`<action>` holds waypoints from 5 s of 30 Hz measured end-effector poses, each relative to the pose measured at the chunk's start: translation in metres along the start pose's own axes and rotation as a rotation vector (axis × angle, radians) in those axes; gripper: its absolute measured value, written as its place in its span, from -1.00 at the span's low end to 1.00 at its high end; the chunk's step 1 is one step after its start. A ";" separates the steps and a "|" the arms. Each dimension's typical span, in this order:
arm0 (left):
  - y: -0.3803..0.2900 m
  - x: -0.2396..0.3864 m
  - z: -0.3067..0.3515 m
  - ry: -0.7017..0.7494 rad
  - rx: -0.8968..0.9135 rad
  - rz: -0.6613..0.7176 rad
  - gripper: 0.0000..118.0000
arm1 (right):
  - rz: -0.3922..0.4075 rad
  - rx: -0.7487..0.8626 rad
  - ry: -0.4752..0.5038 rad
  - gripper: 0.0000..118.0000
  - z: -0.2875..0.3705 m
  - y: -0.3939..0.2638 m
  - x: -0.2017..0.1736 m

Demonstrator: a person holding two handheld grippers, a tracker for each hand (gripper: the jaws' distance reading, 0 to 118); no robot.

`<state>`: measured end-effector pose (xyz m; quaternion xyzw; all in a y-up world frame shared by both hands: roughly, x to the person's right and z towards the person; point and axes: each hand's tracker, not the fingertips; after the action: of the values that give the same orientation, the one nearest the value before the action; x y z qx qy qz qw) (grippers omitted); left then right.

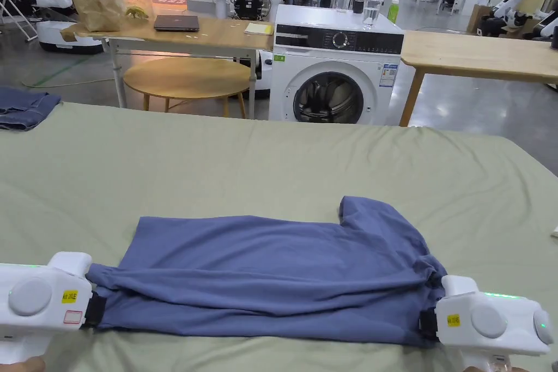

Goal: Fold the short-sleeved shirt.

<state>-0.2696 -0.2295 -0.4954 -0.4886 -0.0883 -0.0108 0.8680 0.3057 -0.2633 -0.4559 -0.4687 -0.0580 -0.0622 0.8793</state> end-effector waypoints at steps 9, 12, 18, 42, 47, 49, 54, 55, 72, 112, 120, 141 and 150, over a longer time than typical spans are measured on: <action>0.009 -0.004 0.039 -0.038 0.086 0.018 -1.00 | 0.034 0.144 -0.003 -0.88 0.073 0.011 -0.001; 0.014 -0.006 0.065 -0.061 0.125 0.025 -1.00 | 0.066 0.184 -0.025 -0.88 0.102 0.017 -0.003; -0.010 -0.013 0.107 -0.059 0.155 0.005 -1.00 | 0.098 0.175 -0.046 -0.88 0.142 -0.011 0.000; -0.128 -0.006 0.075 0.009 0.046 0.017 -0.56 | 0.130 0.149 -0.212 0.01 0.142 -0.127 -0.016; -0.102 0.013 0.104 -0.018 0.263 0.011 -0.26 | 0.061 0.383 -0.155 0.00 0.176 -0.099 -0.044; -0.093 0.022 0.113 -0.013 0.378 0.005 -0.26 | 0.071 0.498 -0.128 0.01 0.180 -0.094 -0.061; -0.079 0.051 0.134 0.051 0.667 0.005 -0.58 | 0.043 0.699 -0.071 -0.58 0.180 -0.083 -0.109; -0.077 0.057 0.136 0.067 0.693 -0.001 -0.85 | 0.042 0.721 -0.066 -0.79 0.179 -0.081 -0.119; 0.044 0.002 0.042 -0.018 0.279 0.092 -1.00 | 0.073 0.659 -0.015 -1.00 0.140 -0.060 -0.143; 0.063 -0.009 0.005 -0.063 0.112 -0.022 -1.00 | -0.004 -0.026 -0.043 0.04 -0.012 0.117 0.001; 0.046 -0.013 0.017 -0.072 0.150 0.026 -1.00 | -0.026 -0.149 -0.006 -0.14 -0.061 0.109 0.017; 0.009 -0.021 0.096 -0.094 0.261 0.047 -1.00 | 0.066 0.237 -0.003 -1.00 0.146 0.022 0.012; -0.064 -0.031 0.127 -0.145 0.258 0.053 -1.00 | 0.048 0.217 0.011 -1.00 0.198 -0.064 0.027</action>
<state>-0.3250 -0.1569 -0.3817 -0.3745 -0.1383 0.0589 0.9150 0.3128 -0.1357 -0.2901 -0.3715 -0.0483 -0.0369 0.9265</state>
